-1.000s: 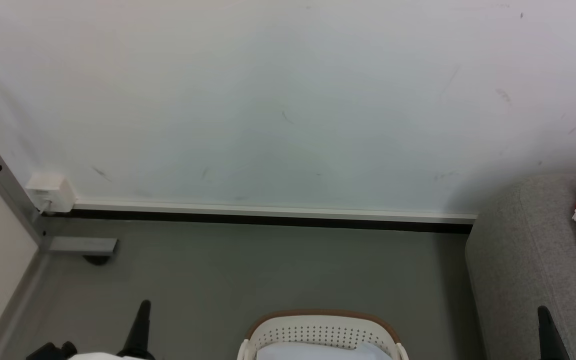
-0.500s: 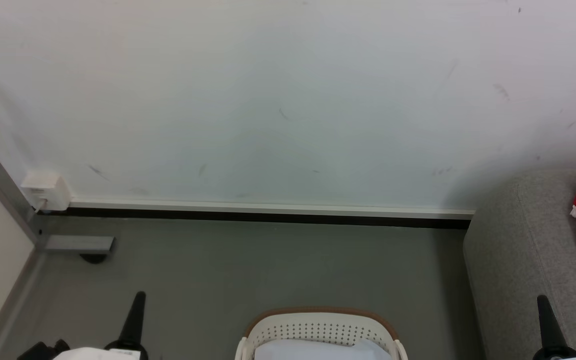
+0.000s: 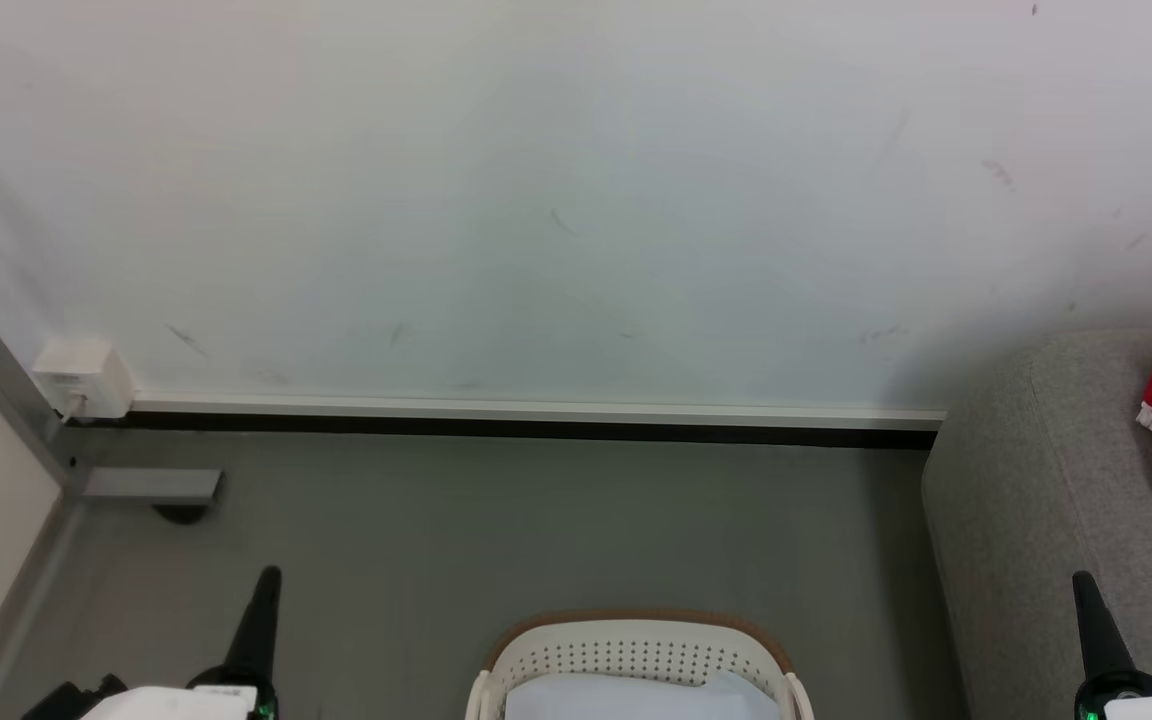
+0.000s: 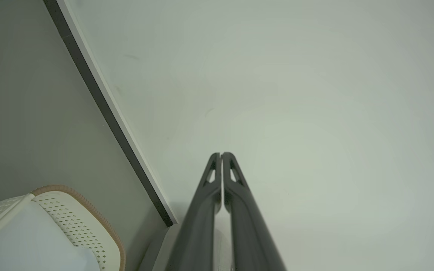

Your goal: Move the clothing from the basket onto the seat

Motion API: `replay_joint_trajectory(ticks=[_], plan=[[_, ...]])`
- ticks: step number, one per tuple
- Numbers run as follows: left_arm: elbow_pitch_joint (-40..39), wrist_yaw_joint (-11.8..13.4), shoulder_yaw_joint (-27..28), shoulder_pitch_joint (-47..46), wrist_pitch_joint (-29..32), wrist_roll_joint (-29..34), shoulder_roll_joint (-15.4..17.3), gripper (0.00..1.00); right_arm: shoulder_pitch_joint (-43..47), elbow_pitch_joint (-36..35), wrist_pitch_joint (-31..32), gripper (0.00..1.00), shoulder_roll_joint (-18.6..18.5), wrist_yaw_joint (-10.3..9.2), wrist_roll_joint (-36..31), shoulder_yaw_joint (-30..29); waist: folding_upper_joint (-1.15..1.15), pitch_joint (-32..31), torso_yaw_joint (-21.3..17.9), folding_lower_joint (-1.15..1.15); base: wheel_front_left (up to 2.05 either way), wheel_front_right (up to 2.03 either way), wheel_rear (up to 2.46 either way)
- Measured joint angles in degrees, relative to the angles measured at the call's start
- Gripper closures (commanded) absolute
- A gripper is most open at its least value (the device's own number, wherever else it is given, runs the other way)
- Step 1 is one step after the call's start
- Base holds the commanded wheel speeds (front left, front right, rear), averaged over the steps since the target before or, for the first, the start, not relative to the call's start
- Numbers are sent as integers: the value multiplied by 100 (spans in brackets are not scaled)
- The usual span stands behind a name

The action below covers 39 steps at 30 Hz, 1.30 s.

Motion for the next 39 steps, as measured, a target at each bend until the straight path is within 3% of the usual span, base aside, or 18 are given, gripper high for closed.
replay_joint_trajectory(ticks=[39], plan=[[-196,-82,303,-149,374,-1373,-60,100,-326,-9,374,100,-21,0,1593,-27,0,144,-107,0,0,0,0]])
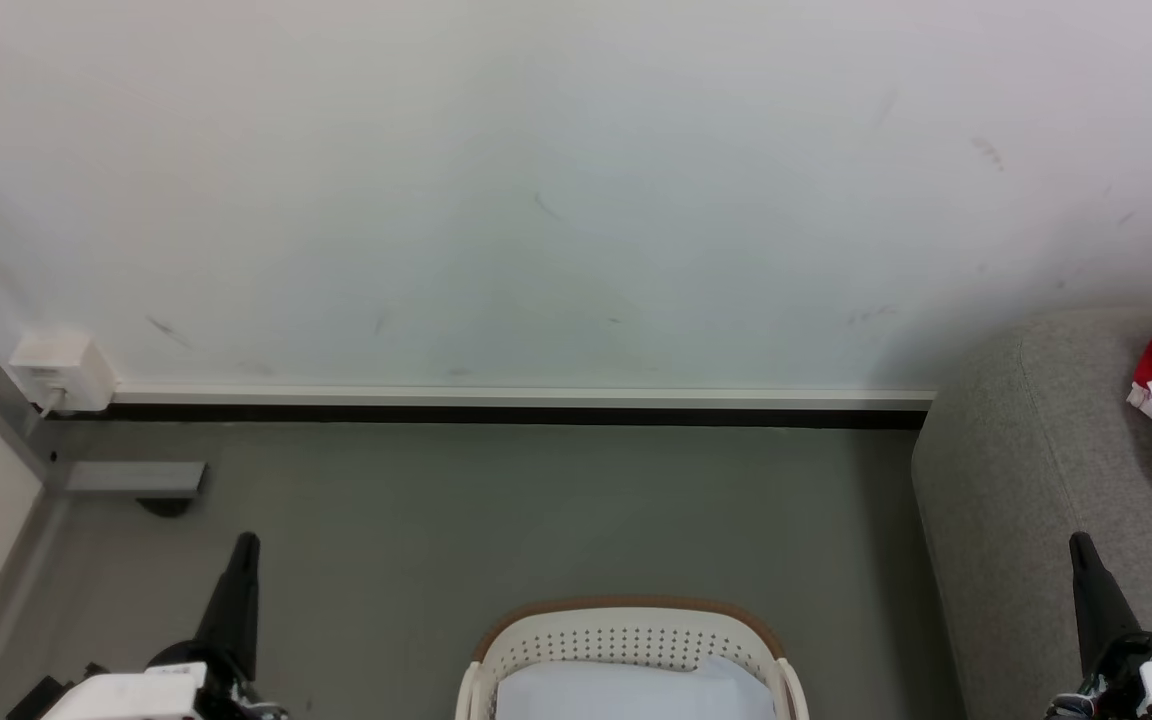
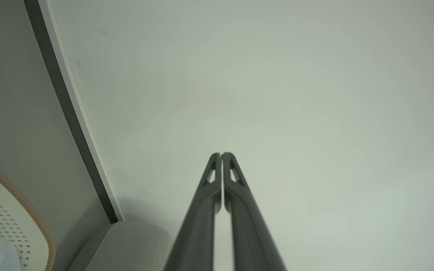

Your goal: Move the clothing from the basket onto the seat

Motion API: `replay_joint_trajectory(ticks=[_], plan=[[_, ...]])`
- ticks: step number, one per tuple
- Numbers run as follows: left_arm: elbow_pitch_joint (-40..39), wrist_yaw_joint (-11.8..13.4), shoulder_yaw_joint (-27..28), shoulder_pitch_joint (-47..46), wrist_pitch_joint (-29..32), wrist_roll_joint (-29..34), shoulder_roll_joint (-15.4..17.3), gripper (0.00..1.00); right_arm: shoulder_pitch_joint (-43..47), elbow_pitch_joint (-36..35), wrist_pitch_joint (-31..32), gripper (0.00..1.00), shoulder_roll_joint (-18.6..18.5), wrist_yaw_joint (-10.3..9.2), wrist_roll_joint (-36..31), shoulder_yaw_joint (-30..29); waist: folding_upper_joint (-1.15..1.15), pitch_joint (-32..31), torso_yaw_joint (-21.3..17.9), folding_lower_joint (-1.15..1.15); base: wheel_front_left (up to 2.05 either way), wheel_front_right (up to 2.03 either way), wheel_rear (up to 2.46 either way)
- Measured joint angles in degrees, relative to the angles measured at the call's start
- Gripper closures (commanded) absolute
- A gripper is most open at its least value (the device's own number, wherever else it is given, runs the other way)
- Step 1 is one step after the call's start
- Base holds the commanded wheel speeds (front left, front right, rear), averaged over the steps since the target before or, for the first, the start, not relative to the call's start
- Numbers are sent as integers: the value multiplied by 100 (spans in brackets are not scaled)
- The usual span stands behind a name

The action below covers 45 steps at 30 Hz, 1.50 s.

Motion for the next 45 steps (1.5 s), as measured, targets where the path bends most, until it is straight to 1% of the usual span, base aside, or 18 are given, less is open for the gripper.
replay_joint_trajectory(ticks=[45], plan=[[-1,0,0,-1,1,0,-1,100,-2,0,0,100,-1,0,0,0,0,0,1,0,0,0,0]])
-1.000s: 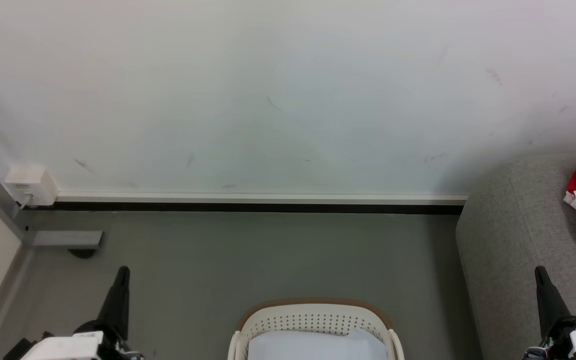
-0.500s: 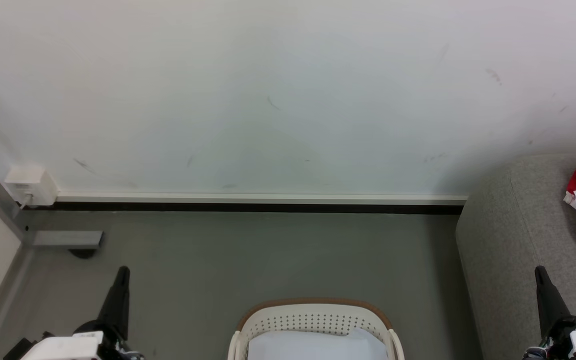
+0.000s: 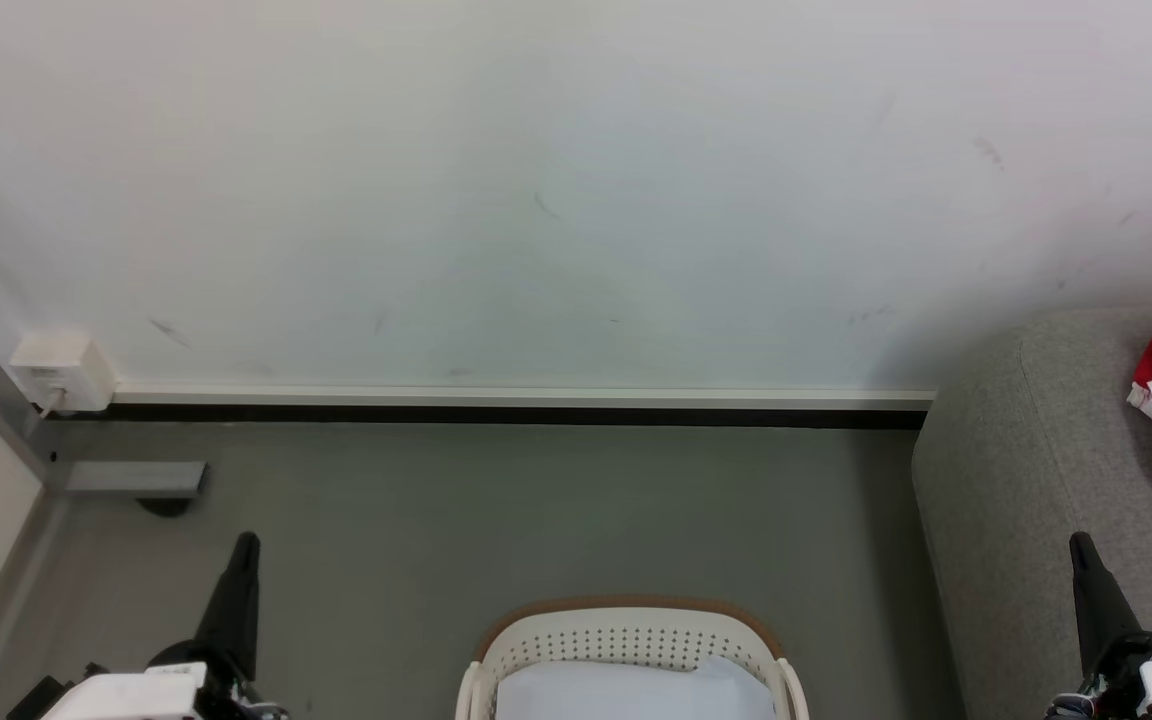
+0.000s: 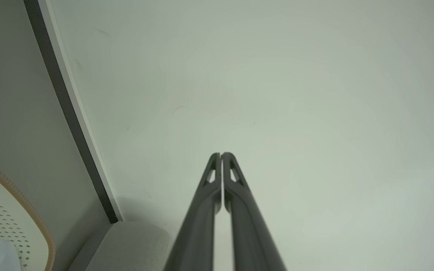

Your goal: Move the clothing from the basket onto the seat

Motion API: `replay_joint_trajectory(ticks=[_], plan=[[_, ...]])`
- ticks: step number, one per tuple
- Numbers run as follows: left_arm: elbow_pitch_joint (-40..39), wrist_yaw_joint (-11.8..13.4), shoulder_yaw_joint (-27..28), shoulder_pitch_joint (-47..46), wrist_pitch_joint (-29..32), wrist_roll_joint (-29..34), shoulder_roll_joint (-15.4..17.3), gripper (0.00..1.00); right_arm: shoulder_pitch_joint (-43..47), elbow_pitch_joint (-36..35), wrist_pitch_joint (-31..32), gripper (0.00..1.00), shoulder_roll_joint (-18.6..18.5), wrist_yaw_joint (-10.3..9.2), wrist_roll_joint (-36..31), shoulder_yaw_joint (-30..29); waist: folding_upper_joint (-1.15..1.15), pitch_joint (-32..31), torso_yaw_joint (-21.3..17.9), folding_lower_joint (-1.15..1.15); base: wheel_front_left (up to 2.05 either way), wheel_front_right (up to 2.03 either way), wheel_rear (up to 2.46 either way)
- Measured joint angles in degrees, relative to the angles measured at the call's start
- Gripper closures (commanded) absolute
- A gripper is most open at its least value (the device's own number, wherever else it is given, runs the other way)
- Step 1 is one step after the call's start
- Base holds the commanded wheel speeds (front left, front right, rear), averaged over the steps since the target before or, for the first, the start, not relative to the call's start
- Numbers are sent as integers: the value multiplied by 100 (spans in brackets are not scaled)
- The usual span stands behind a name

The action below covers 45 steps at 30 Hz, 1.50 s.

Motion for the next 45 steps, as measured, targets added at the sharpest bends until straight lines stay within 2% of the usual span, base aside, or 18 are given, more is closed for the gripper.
replay_joint_trajectory(ticks=[45], plan=[[0,0,0,0,0,0,0,100,-1,0,0,100,0,0,0,0,0,0,0,0,0,0,0]])
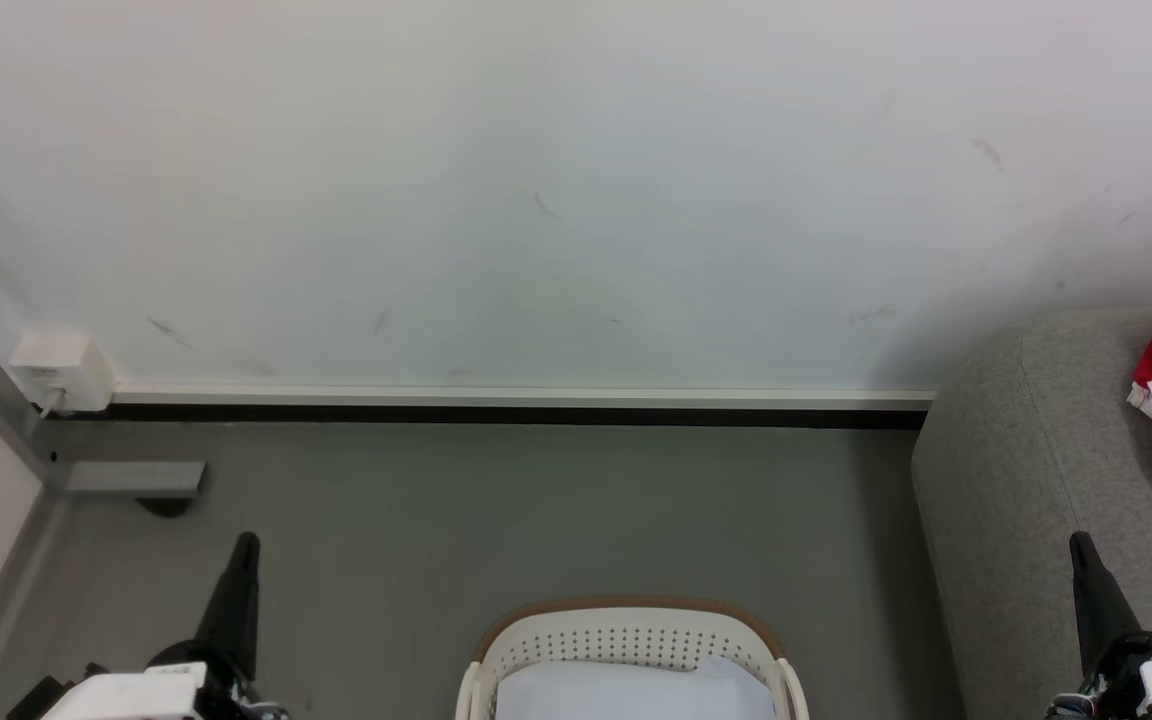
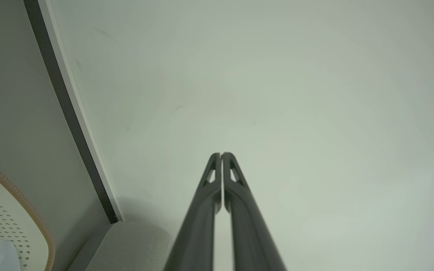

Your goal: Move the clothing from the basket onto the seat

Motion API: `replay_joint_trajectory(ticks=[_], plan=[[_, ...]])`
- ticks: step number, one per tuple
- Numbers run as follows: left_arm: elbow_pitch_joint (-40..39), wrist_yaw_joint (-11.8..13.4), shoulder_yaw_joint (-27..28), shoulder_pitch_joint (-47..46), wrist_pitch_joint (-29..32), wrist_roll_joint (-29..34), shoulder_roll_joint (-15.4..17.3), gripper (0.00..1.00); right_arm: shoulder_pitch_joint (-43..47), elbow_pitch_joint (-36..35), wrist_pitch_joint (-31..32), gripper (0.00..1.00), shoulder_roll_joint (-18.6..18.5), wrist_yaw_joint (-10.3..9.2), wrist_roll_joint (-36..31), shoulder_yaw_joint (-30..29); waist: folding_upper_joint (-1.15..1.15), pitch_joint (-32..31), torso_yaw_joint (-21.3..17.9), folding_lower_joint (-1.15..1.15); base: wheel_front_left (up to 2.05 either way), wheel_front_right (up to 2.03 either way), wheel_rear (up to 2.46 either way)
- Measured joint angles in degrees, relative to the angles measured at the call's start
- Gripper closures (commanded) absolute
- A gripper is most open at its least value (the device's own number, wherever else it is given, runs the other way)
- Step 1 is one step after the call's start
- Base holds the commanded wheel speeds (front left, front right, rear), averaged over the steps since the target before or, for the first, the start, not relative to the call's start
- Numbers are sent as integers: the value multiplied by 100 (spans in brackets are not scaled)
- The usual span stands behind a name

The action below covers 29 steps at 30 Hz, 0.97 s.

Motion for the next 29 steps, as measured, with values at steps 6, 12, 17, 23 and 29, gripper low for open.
replay_joint_trajectory(ticks=[6,12,17,23,29], plan=[[-1,0,0,0,0,0,0,100,0,0,0,100,0,0,0,0,0,0,0,0,0,0,0],[-1,0,0,0,0,0,0,100,0,0,0,100,0,0,0,0,0,0,0,0,0,0,0],[-1,0,0,0,0,0,0,100,0,0,0,100,0,0,0,0,0,0,0,0,0,0,0],[-1,0,0,0,0,0,0,100,0,0,0,100,0,0,0,0,0,0,0,0,0,0,0],[-1,0,0,0,0,0,0,100,0,0,0,100,0,0,0,0,0,0,0,0,0,0,0]])
